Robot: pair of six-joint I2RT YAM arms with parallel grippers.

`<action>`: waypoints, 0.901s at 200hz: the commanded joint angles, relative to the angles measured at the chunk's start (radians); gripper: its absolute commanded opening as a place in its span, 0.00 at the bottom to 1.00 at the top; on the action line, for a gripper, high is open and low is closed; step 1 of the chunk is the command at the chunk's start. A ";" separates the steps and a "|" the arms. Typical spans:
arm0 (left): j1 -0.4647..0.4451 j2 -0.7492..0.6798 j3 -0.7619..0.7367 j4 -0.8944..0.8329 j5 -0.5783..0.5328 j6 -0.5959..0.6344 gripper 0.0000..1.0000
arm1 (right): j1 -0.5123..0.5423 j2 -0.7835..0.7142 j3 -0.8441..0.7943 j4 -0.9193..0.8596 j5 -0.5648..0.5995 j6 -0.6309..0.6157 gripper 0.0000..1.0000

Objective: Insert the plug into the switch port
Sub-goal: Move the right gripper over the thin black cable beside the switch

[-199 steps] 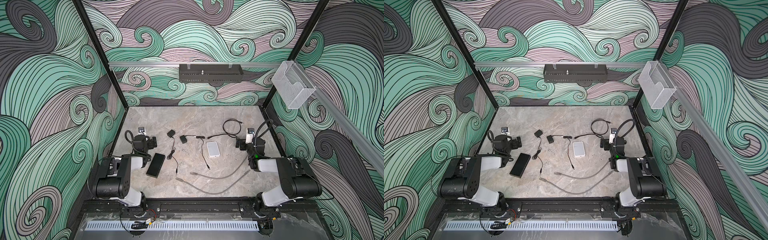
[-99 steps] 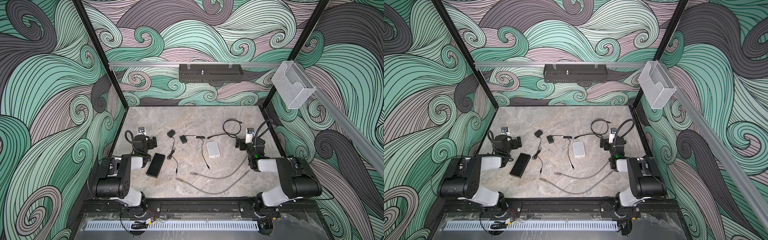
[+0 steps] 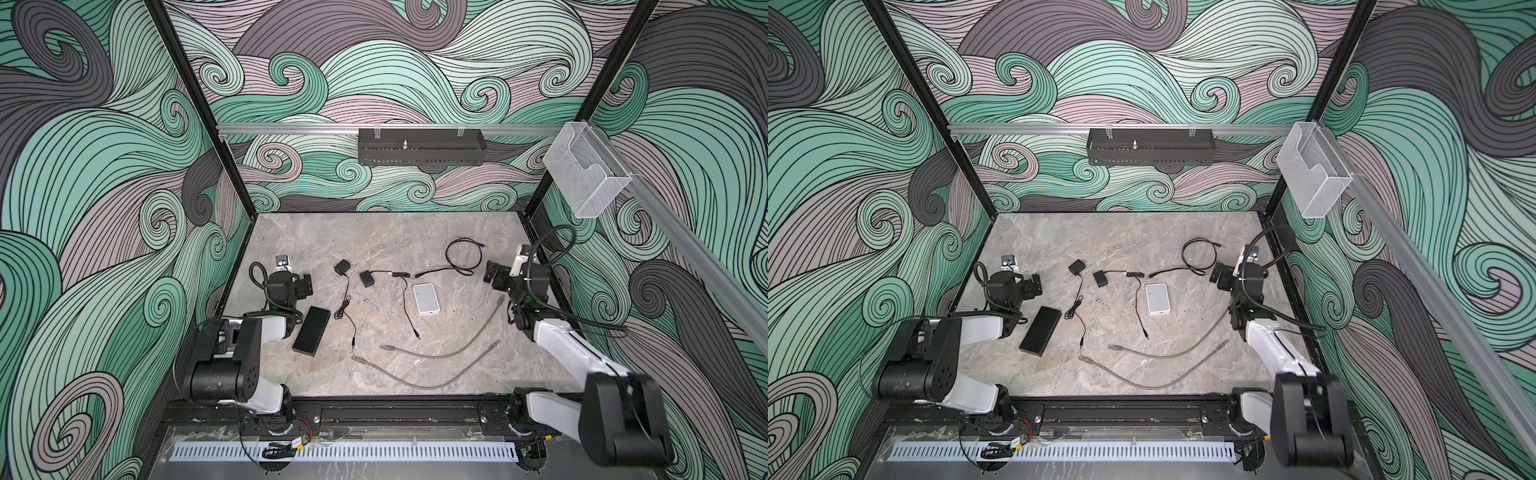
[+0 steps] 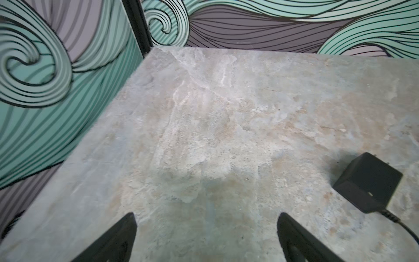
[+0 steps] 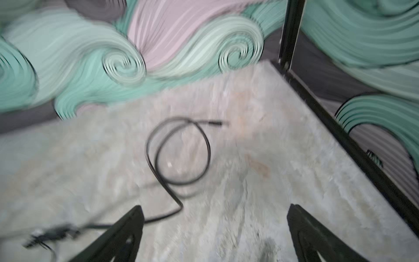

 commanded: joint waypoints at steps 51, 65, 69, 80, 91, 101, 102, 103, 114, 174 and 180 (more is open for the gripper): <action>-0.232 -0.665 0.081 -0.352 0.225 -0.533 0.98 | 0.107 -0.421 -0.111 -0.320 -0.491 0.394 0.99; -0.283 -0.728 0.161 -0.571 0.246 -0.524 0.99 | 0.334 -0.395 -0.013 -0.540 -0.364 0.278 0.99; -0.288 -0.743 0.175 -0.624 0.257 -0.533 0.99 | 0.407 -0.381 0.011 -0.588 -0.321 0.255 0.99; -0.288 -0.784 0.195 -0.744 0.260 -0.591 0.99 | 0.593 -0.331 0.067 -0.693 -0.199 0.209 0.99; -0.287 -0.820 0.190 -0.842 0.226 -0.672 0.99 | 0.747 -0.255 0.116 -0.755 -0.117 0.186 0.99; -0.283 -0.852 0.190 -0.940 0.223 -0.710 0.99 | 0.850 -0.170 0.159 -0.801 -0.075 0.179 0.99; -0.283 -0.855 0.190 -0.947 0.223 -0.711 0.99 | 0.858 -0.161 0.163 -0.805 -0.072 0.179 0.99; -0.283 -0.859 0.189 -0.953 0.225 -0.713 0.99 | 0.867 -0.153 0.167 -0.809 -0.069 0.178 0.99; -0.284 -0.880 0.197 -1.020 0.249 -0.716 0.99 | 0.932 -0.058 0.206 -0.838 -0.064 0.179 0.99; -0.266 -0.756 0.360 -1.355 0.336 -0.629 0.99 | 1.030 0.296 0.347 -0.742 -0.187 0.162 0.85; -0.264 -0.757 0.364 -1.377 0.324 -0.634 0.99 | 1.038 0.335 0.381 -0.763 -0.179 0.163 0.83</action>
